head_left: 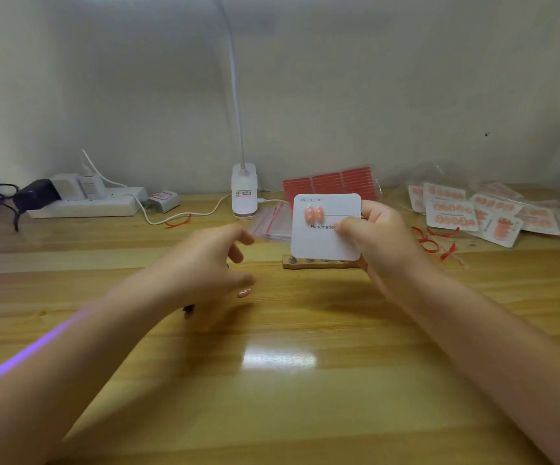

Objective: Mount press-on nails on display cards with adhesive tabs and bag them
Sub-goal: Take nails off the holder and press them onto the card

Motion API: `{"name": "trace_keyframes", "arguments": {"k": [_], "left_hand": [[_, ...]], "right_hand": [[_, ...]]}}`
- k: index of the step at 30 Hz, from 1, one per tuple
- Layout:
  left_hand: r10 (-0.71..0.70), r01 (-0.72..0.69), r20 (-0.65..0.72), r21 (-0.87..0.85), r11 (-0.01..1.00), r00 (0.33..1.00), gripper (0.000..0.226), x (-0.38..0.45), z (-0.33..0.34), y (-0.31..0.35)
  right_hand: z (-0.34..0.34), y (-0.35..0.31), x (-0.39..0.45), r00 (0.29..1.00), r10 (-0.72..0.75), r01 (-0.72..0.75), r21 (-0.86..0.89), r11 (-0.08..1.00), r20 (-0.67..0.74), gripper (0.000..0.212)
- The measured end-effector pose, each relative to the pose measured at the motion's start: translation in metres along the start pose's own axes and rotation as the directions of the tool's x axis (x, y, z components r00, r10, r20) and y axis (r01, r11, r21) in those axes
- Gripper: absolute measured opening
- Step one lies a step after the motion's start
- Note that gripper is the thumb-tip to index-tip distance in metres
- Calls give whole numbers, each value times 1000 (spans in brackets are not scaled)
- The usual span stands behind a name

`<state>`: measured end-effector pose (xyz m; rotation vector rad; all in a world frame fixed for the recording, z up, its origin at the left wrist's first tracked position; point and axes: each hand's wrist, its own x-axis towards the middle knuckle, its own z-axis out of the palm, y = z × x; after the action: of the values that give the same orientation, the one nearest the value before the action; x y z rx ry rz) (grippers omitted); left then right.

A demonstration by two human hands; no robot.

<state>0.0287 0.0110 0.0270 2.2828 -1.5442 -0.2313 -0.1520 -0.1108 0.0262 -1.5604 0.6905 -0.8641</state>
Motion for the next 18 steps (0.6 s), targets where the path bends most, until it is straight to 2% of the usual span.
{"name": "trace_keyframes", "arguments": {"k": [3, 5, 8, 18], "left_hand": [[-8, 5, 139, 27, 1000, 990, 56, -2, -1, -1], [7, -16, 158, 53, 998, 987, 47, -2, 5, -1], [38, -46, 109, 74, 996, 993, 34, 1, 11, -3], [83, -78, -47, 109, 991, 995, 25, 7, 24, -16]], "right_hand": [[4, 3, 0, 1000, 23, -23, -39, 999, 15, 26], [5, 5, 0, 999, 27, -25, -48, 999, 35, 26], [5, 7, -1, 998, 25, -23, -41, 999, 53, 26], [7, 16, -3, 995, 8, -2, -61, 998, 103, 32]]}}
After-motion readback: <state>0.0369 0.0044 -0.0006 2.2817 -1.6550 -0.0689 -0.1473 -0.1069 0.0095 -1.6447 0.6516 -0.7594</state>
